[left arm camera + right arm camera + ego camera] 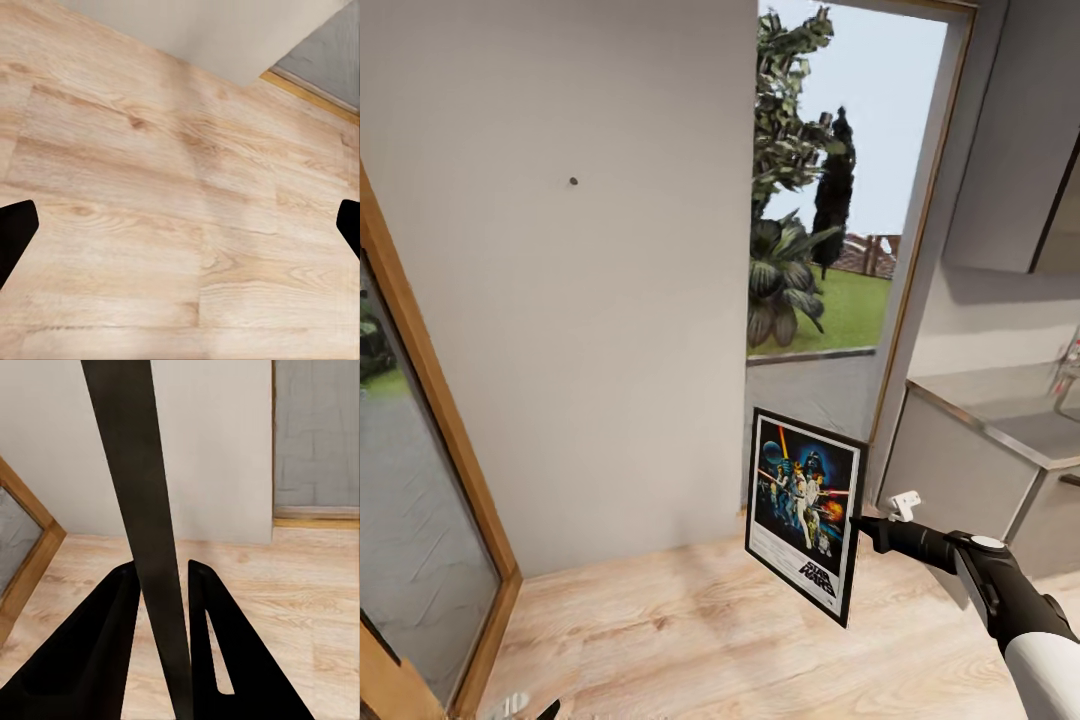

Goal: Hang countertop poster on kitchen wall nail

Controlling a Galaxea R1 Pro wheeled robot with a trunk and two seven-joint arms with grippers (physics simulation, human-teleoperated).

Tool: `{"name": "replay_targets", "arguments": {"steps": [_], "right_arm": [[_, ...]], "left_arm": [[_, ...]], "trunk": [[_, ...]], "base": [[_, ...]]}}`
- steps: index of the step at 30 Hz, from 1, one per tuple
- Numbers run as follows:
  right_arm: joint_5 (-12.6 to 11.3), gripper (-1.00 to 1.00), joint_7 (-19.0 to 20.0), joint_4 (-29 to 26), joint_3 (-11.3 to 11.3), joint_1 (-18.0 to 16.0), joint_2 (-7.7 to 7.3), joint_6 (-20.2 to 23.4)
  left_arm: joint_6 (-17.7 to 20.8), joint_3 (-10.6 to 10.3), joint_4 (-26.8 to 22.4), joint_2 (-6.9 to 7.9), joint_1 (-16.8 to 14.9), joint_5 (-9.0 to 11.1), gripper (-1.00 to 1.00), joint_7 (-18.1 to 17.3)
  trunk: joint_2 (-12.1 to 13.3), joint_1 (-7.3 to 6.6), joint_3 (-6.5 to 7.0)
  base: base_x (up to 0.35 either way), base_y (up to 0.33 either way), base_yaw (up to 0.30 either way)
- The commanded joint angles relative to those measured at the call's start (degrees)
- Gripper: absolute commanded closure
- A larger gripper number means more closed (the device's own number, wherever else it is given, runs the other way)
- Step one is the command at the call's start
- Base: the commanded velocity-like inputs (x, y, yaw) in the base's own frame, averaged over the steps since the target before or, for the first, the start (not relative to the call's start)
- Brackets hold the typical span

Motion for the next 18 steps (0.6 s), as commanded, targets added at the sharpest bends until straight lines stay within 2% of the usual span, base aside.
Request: {"name": "replay_targets", "arguments": {"steps": [1, 15, 18], "right_arm": [[0.24, 1.0, 0.48, -0.1, -0.29, -0.01, 0.06, 0.53], [0.23, 1.0, 0.43, -0.1, -0.28, -0.01, 0.09, 0.53], [0.19, 1.0, 0.49, -0.1, 0.42, -0.01, 0.06, 0.53]], "left_arm": [[-0.23, -0.05, 0.11, 0.02, -0.04, 0.11, -1.0, -0.11], [-0.21, -0.05, 0.11, 0.02, -0.02, 0.11, -1.0, -0.09], [-0.22, -0.05, 0.11, 0.02, -0.03, 0.1, -1.0, -0.09]], "trunk": [[-0.04, 0.02, -0.03], [-0.04, 0.02, -0.03], [-0.04, 0.02, -0.03]], "base": [[0.0, 0.0, 0.261], [0.0, 0.0, 0.274], [0.0, 0.0, 0.174]]}}
